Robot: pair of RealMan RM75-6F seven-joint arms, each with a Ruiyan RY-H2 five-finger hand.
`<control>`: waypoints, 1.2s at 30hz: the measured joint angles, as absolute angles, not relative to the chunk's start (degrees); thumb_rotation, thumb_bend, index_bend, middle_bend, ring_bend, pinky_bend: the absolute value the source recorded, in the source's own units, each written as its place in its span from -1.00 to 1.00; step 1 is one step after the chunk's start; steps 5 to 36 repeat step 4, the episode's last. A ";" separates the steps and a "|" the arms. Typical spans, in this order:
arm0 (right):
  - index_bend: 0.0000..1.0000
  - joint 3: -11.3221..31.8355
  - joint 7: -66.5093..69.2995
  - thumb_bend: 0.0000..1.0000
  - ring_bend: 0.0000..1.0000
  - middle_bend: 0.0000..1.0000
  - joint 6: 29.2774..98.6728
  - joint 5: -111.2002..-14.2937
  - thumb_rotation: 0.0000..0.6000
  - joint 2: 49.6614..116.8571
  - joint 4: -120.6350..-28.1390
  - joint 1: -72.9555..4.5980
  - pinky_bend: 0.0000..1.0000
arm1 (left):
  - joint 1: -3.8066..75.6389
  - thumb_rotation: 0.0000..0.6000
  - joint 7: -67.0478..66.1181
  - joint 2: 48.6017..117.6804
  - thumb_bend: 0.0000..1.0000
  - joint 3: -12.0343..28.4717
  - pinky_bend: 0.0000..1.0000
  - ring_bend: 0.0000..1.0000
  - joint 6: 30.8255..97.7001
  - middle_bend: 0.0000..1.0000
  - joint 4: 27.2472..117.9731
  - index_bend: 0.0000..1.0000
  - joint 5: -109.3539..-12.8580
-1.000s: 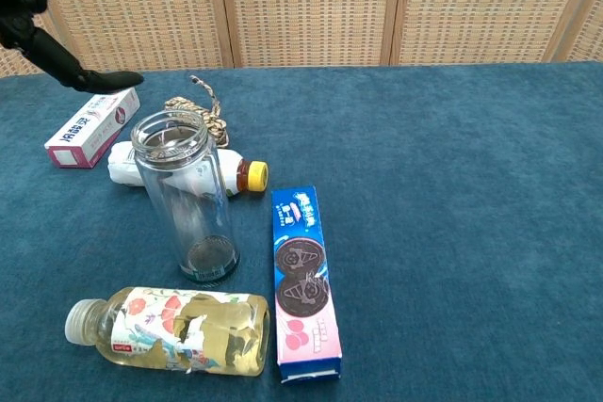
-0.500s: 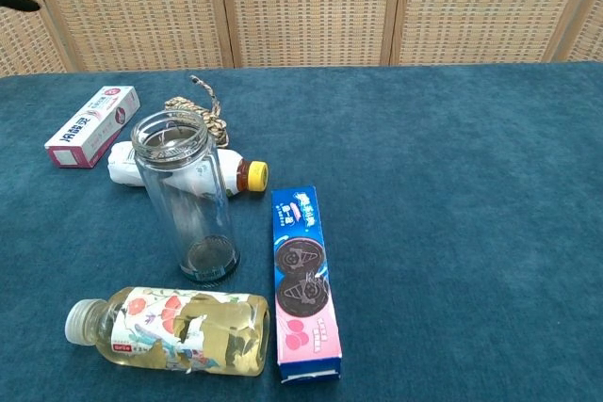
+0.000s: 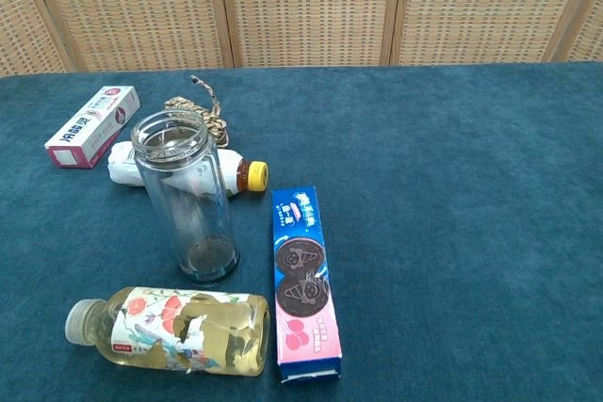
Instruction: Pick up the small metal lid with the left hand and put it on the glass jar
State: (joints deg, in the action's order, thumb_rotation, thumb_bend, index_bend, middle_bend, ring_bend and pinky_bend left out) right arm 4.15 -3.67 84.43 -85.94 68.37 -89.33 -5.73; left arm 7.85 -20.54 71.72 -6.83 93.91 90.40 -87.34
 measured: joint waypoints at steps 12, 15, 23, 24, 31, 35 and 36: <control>-1.00 4.17 -3.89 -0.97 -1.00 -1.00 84.44 -85.91 1.00 68.53 -89.26 -5.76 -1.00 | 5.96 1.00 -18.54 72.85 -0.60 -6.45 -1.00 -1.00 94.16 -1.00 87.30 -1.00 -86.04; -1.00 4.17 -3.89 -0.97 -1.00 -1.00 84.44 -85.91 1.00 68.53 -89.26 -5.76 -1.00 | 5.96 1.00 -18.54 72.85 -0.60 -6.45 -1.00 -1.00 94.16 -1.00 87.30 -1.00 -86.04; -1.00 4.17 -3.89 -0.97 -1.00 -1.00 84.44 -85.91 1.00 68.53 -89.26 -5.76 -1.00 | 5.96 1.00 -18.54 72.85 -0.60 -6.45 -1.00 -1.00 94.16 -1.00 87.30 -1.00 -86.04; -1.00 4.17 -3.89 -0.97 -1.00 -1.00 84.44 -85.91 1.00 68.53 -89.26 -5.76 -1.00 | 5.96 1.00 -18.54 72.85 -0.60 -6.45 -1.00 -1.00 94.16 -1.00 87.30 -1.00 -86.04; -1.00 4.17 -3.89 -0.97 -1.00 -1.00 84.44 -85.91 1.00 68.53 -89.26 -5.76 -1.00 | 5.96 1.00 -18.54 72.85 -0.60 -6.45 -1.00 -1.00 94.16 -1.00 87.30 -1.00 -86.04; -1.00 4.17 -3.89 -0.97 -1.00 -1.00 84.44 -85.91 1.00 68.53 -89.26 -5.76 -1.00 | 5.96 1.00 -18.54 72.85 -0.60 -6.45 -1.00 -1.00 94.16 -1.00 87.30 -1.00 -86.04; -1.00 4.17 -3.89 -0.97 -1.00 -1.00 84.44 -85.91 1.00 68.53 -89.26 -5.76 -1.00 | 5.96 1.00 -18.54 72.85 -0.60 -6.45 -1.00 -1.00 94.16 -1.00 87.30 -1.00 -86.04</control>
